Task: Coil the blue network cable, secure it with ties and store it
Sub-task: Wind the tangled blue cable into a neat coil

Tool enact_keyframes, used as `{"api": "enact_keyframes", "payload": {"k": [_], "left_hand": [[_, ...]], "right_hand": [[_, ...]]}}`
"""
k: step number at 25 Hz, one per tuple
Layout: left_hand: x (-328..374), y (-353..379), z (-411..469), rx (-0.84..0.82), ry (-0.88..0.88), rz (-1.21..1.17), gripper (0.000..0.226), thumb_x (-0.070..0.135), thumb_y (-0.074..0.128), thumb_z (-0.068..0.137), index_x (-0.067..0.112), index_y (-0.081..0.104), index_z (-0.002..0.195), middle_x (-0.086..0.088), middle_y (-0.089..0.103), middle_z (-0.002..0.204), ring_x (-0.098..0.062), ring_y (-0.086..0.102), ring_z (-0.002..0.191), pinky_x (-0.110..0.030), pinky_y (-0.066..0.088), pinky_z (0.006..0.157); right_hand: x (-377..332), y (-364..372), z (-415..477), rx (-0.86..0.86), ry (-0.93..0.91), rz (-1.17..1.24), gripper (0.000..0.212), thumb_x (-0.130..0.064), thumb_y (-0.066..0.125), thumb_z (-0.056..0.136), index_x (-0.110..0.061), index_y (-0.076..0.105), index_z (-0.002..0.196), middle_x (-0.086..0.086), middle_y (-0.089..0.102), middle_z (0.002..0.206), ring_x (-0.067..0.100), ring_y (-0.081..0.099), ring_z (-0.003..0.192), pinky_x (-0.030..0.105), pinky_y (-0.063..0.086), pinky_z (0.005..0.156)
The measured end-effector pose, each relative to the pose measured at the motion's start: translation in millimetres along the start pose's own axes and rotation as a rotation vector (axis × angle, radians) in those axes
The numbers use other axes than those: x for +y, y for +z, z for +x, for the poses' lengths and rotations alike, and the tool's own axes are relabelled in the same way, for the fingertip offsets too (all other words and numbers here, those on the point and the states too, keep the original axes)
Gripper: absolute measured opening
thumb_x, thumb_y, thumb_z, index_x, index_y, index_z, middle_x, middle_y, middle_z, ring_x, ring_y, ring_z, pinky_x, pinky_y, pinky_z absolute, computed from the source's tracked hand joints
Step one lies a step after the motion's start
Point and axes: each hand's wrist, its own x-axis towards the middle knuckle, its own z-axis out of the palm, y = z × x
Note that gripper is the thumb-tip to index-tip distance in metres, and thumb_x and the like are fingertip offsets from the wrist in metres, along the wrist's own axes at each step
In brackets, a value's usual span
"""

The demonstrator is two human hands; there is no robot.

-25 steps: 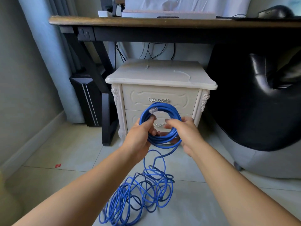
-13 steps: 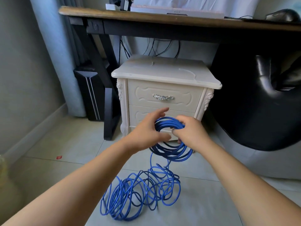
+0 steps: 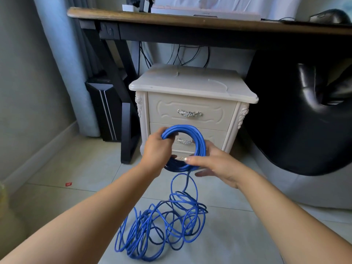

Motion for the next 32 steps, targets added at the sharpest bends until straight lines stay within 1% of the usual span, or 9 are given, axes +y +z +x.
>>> {"api": "enact_keyframes", "payload": {"k": [3,5,9,15,20,23,26,28,32], "left_hand": [[0,-4,4,0.035,-0.099,-0.121,0.016,0.015,0.052,0.098,0.02,0.067,0.094,-0.002,0.045,0.07,-0.015,0.042,0.06,-0.017,0.047,0.043],[-4,0,5,-0.003,-0.161,-0.193,0.016,0.017,0.053,0.096,0.024,0.067,0.091,-0.001,0.044,0.066,-0.017,0.042,0.061,-0.035,0.059,0.063],[0,11,-4,-0.068,-0.214,-0.286,0.006,0.02,0.054,0.097,0.02,0.059,0.095,0.002,0.051,0.058,-0.014,0.058,0.054,-0.029,0.042,0.065],[-3,1,-4,-0.18,-0.092,-0.052,0.029,0.022,0.072,0.085,0.022,0.062,0.112,0.003,0.062,0.093,-0.008,0.058,0.076,-0.015,0.043,0.063],[-10,-4,-7,-0.238,0.582,0.502,0.074,0.011,0.07,0.074,0.03,0.044,0.141,0.009,0.046,0.135,-0.004,0.044,0.123,-0.003,0.032,0.095],[-9,2,-9,-0.297,0.576,0.584,0.074,0.003,0.063,0.074,0.028,0.044,0.142,0.006,0.059,0.12,-0.01,0.055,0.109,-0.015,0.041,0.088],[-7,5,-8,-0.269,0.483,0.634,0.046,0.004,0.058,0.082,0.023,0.061,0.124,0.001,0.069,0.09,-0.02,0.061,0.085,-0.03,0.046,0.072],[-3,8,-8,-0.23,0.46,0.599,0.028,0.003,0.056,0.085,0.019,0.068,0.105,0.002,0.067,0.081,-0.018,0.059,0.076,-0.03,0.042,0.065],[3,12,-10,-0.18,0.358,0.473,0.03,0.002,0.053,0.084,0.024,0.069,0.097,0.008,0.064,0.071,-0.006,0.054,0.062,-0.029,0.045,0.062]], "right_hand": [[11,14,8,0.099,-0.042,0.069,0.041,-0.029,0.077,0.08,-0.027,0.05,0.111,0.005,0.07,0.108,0.019,0.069,0.098,0.04,0.053,0.094],[11,16,15,0.193,-0.067,0.285,0.027,-0.016,0.072,0.084,-0.018,0.054,0.105,0.01,0.07,0.101,0.022,0.069,0.093,0.043,0.055,0.091],[3,15,21,0.338,-0.065,0.475,0.017,0.0,0.06,0.087,-0.016,0.053,0.087,0.003,0.058,0.057,0.027,0.062,0.064,0.047,0.054,0.074],[-2,0,22,0.486,-0.213,0.028,0.015,-0.008,0.06,0.09,-0.018,0.05,0.084,0.0,0.049,0.057,0.017,0.062,0.043,0.034,0.049,0.054],[-2,0,13,0.315,-0.279,-0.704,0.016,-0.014,0.054,0.088,-0.025,0.043,0.085,0.004,0.062,0.078,0.029,0.064,0.069,0.036,0.049,0.061],[-9,5,4,0.245,-0.351,-0.89,0.016,-0.016,0.053,0.087,-0.026,0.045,0.097,0.004,0.063,0.089,0.032,0.056,0.083,0.037,0.044,0.066],[-13,3,-3,0.272,-0.359,-0.956,0.016,-0.018,0.053,0.087,-0.026,0.042,0.096,0.003,0.061,0.087,0.031,0.054,0.08,0.034,0.036,0.063],[-14,1,-7,0.31,-0.339,-0.881,0.014,-0.021,0.055,0.086,-0.026,0.043,0.092,-0.002,0.059,0.082,0.028,0.053,0.077,0.033,0.035,0.06],[-11,-1,-6,0.327,-0.269,-0.513,0.03,-0.031,0.067,0.08,-0.026,0.047,0.102,-0.01,0.061,0.088,0.017,0.062,0.077,0.029,0.047,0.066]]}}
